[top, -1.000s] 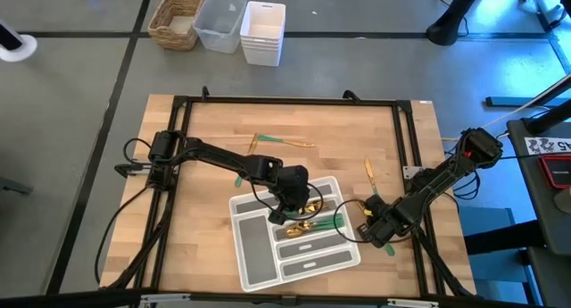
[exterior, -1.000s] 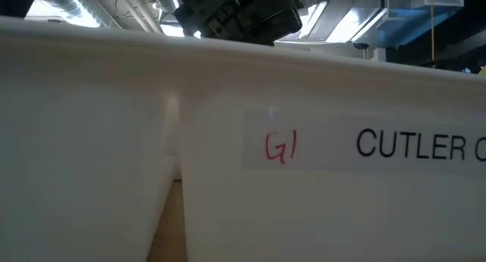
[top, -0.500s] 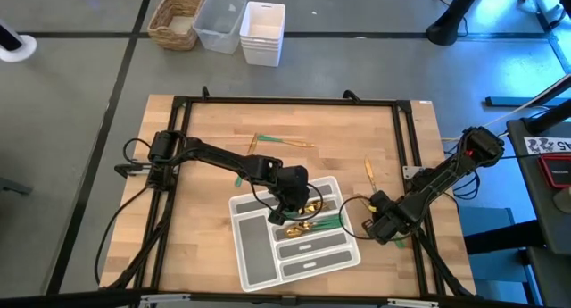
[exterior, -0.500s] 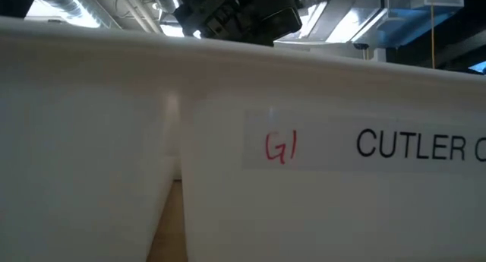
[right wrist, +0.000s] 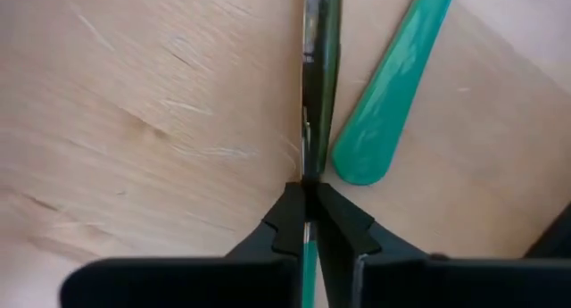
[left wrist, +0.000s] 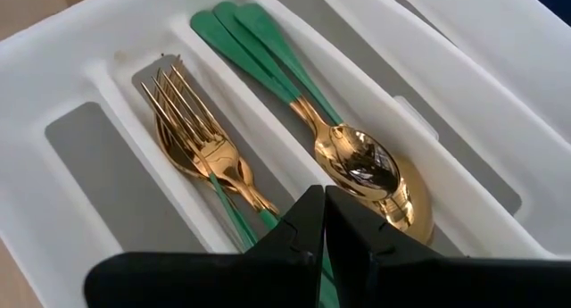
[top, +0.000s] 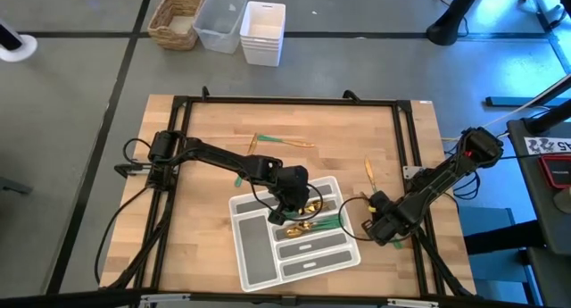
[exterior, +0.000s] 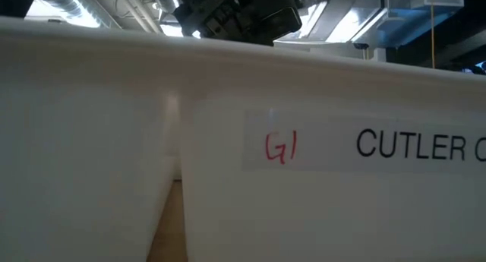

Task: Sort silverware
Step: Put the green knife into the white silverware tray

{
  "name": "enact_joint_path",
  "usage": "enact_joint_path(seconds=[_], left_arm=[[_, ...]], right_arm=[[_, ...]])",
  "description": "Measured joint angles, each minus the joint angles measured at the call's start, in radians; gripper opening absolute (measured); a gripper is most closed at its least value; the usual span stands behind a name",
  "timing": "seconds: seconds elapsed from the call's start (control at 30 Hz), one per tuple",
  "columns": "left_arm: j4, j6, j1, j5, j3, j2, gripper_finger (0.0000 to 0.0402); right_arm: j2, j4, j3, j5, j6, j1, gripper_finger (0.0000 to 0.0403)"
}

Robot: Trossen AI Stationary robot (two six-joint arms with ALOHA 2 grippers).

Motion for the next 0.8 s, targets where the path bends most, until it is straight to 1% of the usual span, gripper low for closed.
enact_joint_path(seconds=[0.23, 0.8], left_arm=[[0.000, 0.008, 0.000, 0.000, 0.000, 0.000, 0.0005], [-0.009, 0.006, 0.001, 0.000, 0.000, 0.000, 0.0005]], right_arm=[[0.002, -0.007, 0.027, -0.001, 0.000, 0.000, 0.0001], [-0.001, -0.008, 0.030, -0.018, 0.003, 0.000, 0.0001]])
